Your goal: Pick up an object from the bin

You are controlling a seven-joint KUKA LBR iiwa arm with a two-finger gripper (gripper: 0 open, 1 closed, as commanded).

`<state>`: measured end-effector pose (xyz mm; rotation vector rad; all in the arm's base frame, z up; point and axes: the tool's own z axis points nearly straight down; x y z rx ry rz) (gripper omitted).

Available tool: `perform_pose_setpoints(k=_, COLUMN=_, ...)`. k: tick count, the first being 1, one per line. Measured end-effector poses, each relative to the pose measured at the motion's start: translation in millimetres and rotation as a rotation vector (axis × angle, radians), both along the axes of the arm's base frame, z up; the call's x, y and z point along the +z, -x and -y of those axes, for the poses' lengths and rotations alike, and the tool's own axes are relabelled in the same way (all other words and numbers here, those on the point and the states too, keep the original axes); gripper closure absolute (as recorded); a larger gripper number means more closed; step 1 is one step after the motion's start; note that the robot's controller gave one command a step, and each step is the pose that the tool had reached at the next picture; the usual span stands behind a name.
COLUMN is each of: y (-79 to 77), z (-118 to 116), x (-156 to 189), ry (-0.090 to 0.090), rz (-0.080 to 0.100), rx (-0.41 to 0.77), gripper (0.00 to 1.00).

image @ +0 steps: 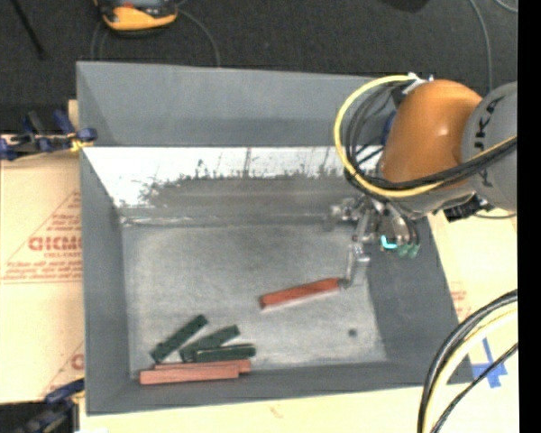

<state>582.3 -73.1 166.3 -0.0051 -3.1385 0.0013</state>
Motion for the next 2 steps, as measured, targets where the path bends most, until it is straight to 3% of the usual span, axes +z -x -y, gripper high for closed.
perform_pose_setpoints(k=1, y=-1.8, z=0, x=4, ry=0.001, rz=0.008, rx=0.001, gripper=0.00)
perform_pose_setpoints(k=2, y=22.7, z=-5, x=-36, ry=0.002, rz=0.015, rx=0.032, gripper=0.00)
